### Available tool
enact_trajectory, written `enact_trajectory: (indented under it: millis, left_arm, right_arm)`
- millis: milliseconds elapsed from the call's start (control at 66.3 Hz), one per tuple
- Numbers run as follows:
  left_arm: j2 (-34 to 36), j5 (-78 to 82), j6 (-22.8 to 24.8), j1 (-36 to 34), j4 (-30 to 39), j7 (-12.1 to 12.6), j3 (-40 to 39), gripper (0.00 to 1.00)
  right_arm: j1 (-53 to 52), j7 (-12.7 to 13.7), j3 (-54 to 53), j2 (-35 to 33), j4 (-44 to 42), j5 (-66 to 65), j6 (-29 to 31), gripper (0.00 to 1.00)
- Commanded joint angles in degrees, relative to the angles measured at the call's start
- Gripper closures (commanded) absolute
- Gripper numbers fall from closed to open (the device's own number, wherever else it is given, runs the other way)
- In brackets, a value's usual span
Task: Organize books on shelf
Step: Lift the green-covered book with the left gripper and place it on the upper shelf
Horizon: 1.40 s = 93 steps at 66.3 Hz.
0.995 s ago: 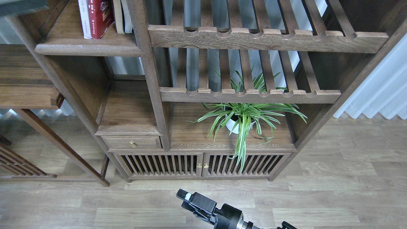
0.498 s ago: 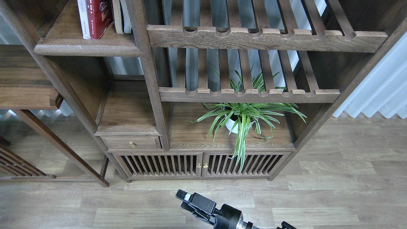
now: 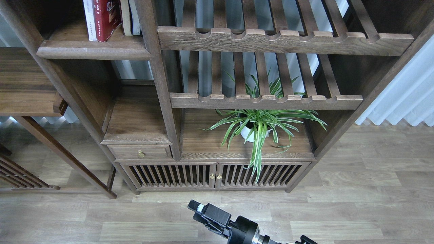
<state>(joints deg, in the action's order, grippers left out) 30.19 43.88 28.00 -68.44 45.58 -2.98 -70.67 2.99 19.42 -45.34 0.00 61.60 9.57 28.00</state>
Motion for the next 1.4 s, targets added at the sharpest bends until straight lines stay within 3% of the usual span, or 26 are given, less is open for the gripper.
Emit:
enact_trajectory:
  millis: [0, 15, 241, 483, 754, 769, 935, 980, 1041, 1056, 1086, 1101, 1191, 1388]
  left_arm:
    - [-1.89, -0.2, 0.0, -3.1, -6.12, -4.4, 2.91, 0.97]
    - [-3.28, -0.64, 0.0, -4.41, -8.64, -5.71, 4.3, 0.97]
    - [-5.67, -2.4, 0.0, -6.09, -13.5, -10.03, 6.95, 0.97]
    - [-8.13, -2.4, 0.0, -7.85, -18.51, -18.81, 12.31, 0.97]
    - [-11.21, -2.4, 0.0, -7.41, -22.29, -23.47, 13.9, 0.97]
    - [-11.73, -2.4, 0.0, -7.07, -22.72, -25.02, 14.07, 0.97]
    - [-12.7, -2.49, 0.0, -5.74, -22.9, -25.02, 14.78, 0.94]
    - [-13.05, -2.57, 0.0, -5.39, -22.9, -25.02, 14.78, 0.89]
    - [-13.58, -2.66, 0.0, -4.87, -22.9, -25.02, 14.86, 0.7]
    - [-13.93, -2.84, 0.0, -4.6, -22.82, -25.02, 14.86, 0.55]
    - [-14.2, -3.01, 0.0, -4.34, -22.73, -25.02, 14.78, 0.45]
    - [-14.55, -3.27, 0.0, -3.99, -22.47, -25.02, 14.86, 0.35]
    - [-15.34, -4.68, -2.33, -2.93, -21.59, -25.02, 14.6, 0.22]
    - [-14.29, -5.74, -2.6, -2.58, -20.36, -25.02, 14.25, 0.01]
  right_arm:
    - [0.0, 0.0, 0.25, 0.0, 0.98, 0.01, 0.0, 0.0]
    - [0.0, 0.0, 0.25, 0.0, 1.06, 0.01, 0.0, 0.0]
    - [0.0, 0.0, 0.16, 0.0, 1.07, 0.01, 0.0, 0.0]
    - [0.0, 0.0, 0.16, 0.0, 1.15, 0.01, 0.0, 0.0]
    - [0.09, -0.09, 0.07, 0.0, 1.42, 0.09, 0.0, 0.0]
    - [0.09, -0.26, 0.07, 0.0, 1.33, 0.09, 0.0, 0.0]
    - [0.09, -0.35, -0.01, 0.0, 1.33, 0.09, 0.0, 0.0]
    - [0.09, -0.35, -0.01, 0.0, 1.42, 0.09, 0.0, 0.0]
    - [0.09, -0.35, -0.01, 0.0, 1.42, 0.09, 0.0, 0.0]
    - [0.09, -0.35, -0.01, 0.0, 1.42, 0.09, 0.0, 0.0]
    - [0.17, -0.35, -0.01, 0.0, 1.42, 0.09, 0.0, 0.0]
    - [0.17, -0.35, -0.1, 0.0, 1.5, 0.09, 0.0, 0.0]
    - [0.26, -0.35, -0.1, 0.0, 1.51, 0.09, 0.0, 0.0]
    - [0.35, -0.44, -0.1, 0.0, 1.51, 0.09, 0.0, 0.0]
